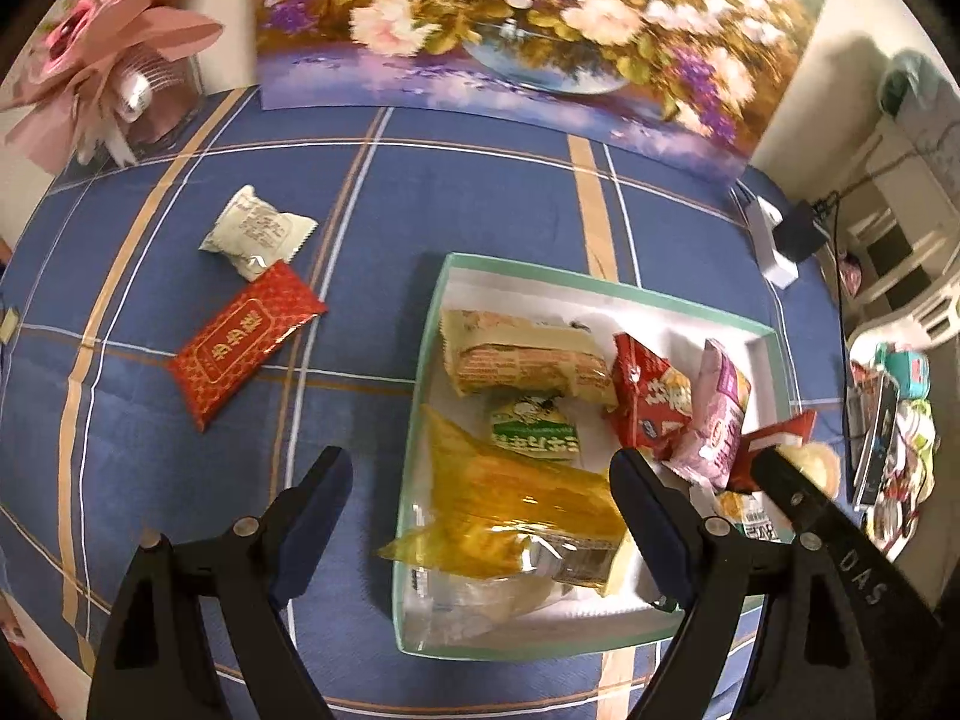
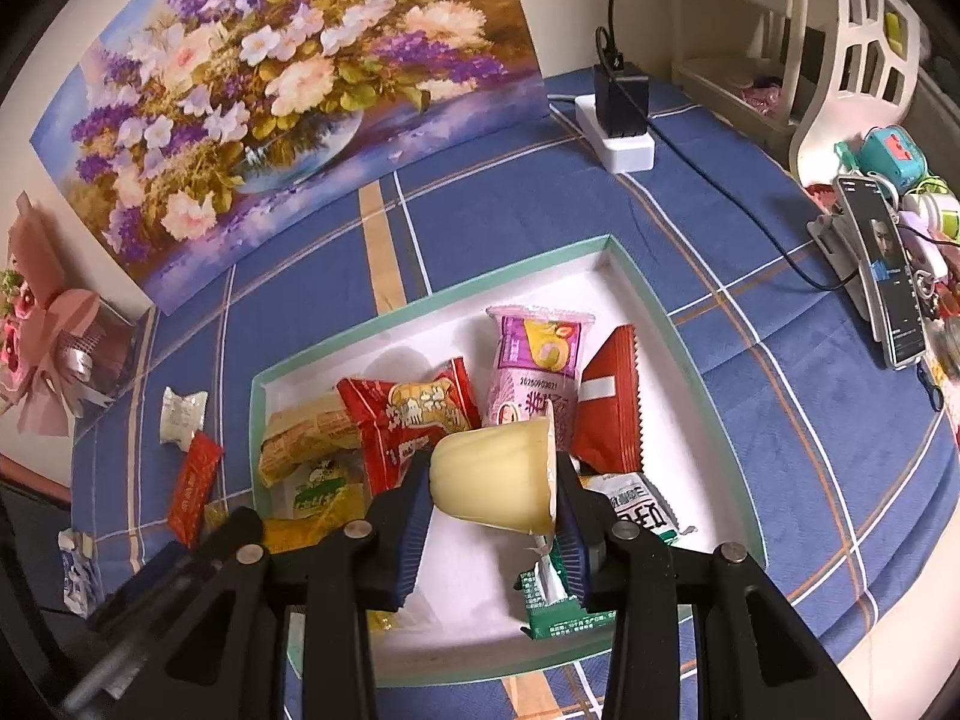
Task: Organize snacks
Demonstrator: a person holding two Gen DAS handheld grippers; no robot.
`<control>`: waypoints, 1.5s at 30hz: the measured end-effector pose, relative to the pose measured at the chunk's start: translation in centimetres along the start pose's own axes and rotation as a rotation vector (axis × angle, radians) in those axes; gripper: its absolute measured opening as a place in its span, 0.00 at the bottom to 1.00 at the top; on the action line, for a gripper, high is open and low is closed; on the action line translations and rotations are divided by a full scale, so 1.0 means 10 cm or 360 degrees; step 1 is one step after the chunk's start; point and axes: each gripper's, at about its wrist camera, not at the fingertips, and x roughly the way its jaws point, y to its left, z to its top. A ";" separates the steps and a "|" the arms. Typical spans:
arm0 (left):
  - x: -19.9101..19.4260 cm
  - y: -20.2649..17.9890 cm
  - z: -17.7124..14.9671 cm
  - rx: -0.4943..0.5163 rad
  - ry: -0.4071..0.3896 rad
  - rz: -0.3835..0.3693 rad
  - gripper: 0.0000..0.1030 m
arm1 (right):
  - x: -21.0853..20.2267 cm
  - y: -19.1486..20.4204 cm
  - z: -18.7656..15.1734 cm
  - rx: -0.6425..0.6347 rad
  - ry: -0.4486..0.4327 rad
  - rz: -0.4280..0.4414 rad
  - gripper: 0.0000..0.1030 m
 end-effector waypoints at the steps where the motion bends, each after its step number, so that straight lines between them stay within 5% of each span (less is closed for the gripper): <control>1: -0.01 0.03 0.01 -0.0019 -0.0003 -0.0004 0.86 | 0.02 0.01 0.00 -0.0007 0.0009 -0.0004 0.39; 4: -0.02 0.13 0.03 -0.0072 -0.0011 -0.0004 0.86 | 0.06 0.04 -0.02 -0.0028 0.0039 -0.0016 0.40; 7: -0.01 0.22 0.04 -0.0123 -0.0006 -0.0002 0.86 | 0.07 0.07 -0.03 -0.0041 0.0042 -0.0027 0.65; 15: 0.04 0.43 0.05 -0.0223 0.0007 0.0068 0.86 | 0.06 0.11 -0.03 -0.0073 0.0033 -0.0051 0.65; 18: 0.05 0.50 0.06 -0.0248 -0.0007 0.0117 0.86 | 0.07 0.13 -0.03 -0.0089 0.0029 -0.0063 0.75; 21: 0.06 0.56 0.07 -0.0268 -0.0022 0.0141 0.98 | 0.08 0.16 -0.04 -0.0111 0.0026 -0.0074 0.84; 26: 0.05 0.64 0.07 -0.0297 -0.0050 0.0162 0.98 | 0.09 0.20 -0.05 -0.0144 0.0014 -0.0100 1.00; 45: -0.02 0.89 0.11 -0.0335 -0.0074 0.0253 0.98 | -0.06 0.35 -0.06 -0.0211 -0.0084 -0.0073 1.00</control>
